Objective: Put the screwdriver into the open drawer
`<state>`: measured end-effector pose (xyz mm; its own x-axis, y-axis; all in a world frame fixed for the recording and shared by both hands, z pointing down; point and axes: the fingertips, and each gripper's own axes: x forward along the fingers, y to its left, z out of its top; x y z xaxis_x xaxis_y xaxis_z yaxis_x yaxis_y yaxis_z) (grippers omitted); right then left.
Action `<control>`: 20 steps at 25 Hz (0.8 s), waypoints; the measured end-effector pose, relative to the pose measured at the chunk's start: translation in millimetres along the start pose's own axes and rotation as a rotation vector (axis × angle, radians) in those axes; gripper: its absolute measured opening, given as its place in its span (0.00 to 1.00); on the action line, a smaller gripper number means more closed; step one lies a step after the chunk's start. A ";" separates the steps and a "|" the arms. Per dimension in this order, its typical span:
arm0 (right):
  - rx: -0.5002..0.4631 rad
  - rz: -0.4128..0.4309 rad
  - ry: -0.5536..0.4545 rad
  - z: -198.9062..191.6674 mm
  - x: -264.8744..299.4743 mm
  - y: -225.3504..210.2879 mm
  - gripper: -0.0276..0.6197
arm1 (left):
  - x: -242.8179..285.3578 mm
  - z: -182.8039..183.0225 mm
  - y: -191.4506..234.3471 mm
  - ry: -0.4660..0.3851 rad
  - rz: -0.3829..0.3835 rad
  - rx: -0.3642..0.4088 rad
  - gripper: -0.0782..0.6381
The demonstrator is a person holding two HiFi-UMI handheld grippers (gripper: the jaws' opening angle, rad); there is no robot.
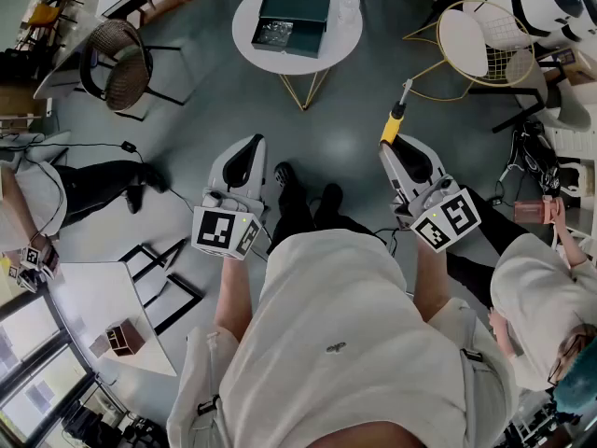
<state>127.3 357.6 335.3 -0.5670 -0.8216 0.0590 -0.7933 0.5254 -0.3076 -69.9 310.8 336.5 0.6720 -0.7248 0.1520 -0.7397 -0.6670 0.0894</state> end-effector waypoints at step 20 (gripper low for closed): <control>-0.029 -0.023 0.022 -3.4 -14.7 -4.6 0.16 | -2.2 -0.4 -23.2 -0.007 -0.005 0.018 0.12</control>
<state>138.5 368.1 339.1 -0.5528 -0.8288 0.0867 -0.8123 0.5127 -0.2779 -54.2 327.9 334.4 0.6761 -0.7225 0.1446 -0.7354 -0.6737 0.0727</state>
